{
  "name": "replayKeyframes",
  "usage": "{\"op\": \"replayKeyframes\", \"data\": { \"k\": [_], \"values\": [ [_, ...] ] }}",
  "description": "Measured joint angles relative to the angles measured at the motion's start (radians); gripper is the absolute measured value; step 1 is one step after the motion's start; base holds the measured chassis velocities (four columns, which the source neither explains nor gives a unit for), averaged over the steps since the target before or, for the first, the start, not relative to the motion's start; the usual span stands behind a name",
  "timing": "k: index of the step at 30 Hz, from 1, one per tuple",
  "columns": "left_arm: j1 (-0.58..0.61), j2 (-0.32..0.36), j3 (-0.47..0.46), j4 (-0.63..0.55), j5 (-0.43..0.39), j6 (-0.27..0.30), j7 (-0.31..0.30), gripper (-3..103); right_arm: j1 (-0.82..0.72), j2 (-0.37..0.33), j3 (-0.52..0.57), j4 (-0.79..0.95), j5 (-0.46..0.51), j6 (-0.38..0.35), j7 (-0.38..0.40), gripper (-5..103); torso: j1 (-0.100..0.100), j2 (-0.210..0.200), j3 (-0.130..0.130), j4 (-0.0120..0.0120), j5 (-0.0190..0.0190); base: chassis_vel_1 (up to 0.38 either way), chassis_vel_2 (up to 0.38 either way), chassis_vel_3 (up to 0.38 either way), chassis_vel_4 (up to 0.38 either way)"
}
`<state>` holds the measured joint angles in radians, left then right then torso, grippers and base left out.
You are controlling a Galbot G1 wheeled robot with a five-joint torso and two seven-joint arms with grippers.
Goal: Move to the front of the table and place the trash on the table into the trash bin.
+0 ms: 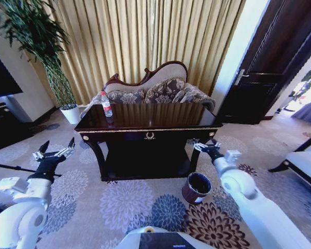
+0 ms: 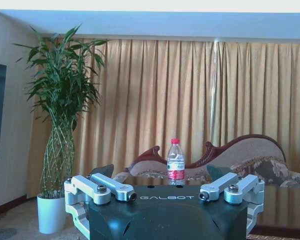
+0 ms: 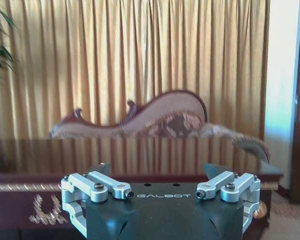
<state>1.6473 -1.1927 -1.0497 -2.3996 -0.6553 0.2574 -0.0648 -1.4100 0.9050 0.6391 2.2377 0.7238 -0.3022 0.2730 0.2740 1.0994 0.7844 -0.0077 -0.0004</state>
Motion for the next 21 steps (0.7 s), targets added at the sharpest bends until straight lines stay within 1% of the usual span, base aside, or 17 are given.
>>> {"op": "replayKeyframes", "data": {
  "k": [5, 11, 21],
  "values": [
    [-0.003, 0.010, 0.005, -0.002, -0.003, 0.009, -0.012, 100, -0.031, 0.006, 0.030, 0.063, 0.005, -0.010, -0.004, 100, 0.000, 0.000, 0.000, 0.0004, 0.0001, 0.000, 0.000, 0.000, 0.000],
    [-0.001, 0.026, -0.006, -0.010, -0.019, 0.027, -0.025, 100, -0.028, 0.006, 0.032, 0.068, 0.007, -0.026, -0.028, 100, 0.000, 0.000, 0.000, 0.0004, 0.0003, 0.000, 0.000, 0.000, 0.000],
    [0.003, 0.032, -0.013, -0.020, -0.023, 0.029, -0.032, 100, -0.035, 0.006, 0.039, 0.076, 0.008, -0.021, -0.030, 100, 0.000, 0.000, 0.000, 0.0003, 0.0001, -0.007, 0.010, 0.011, -0.006]
  ]
}}
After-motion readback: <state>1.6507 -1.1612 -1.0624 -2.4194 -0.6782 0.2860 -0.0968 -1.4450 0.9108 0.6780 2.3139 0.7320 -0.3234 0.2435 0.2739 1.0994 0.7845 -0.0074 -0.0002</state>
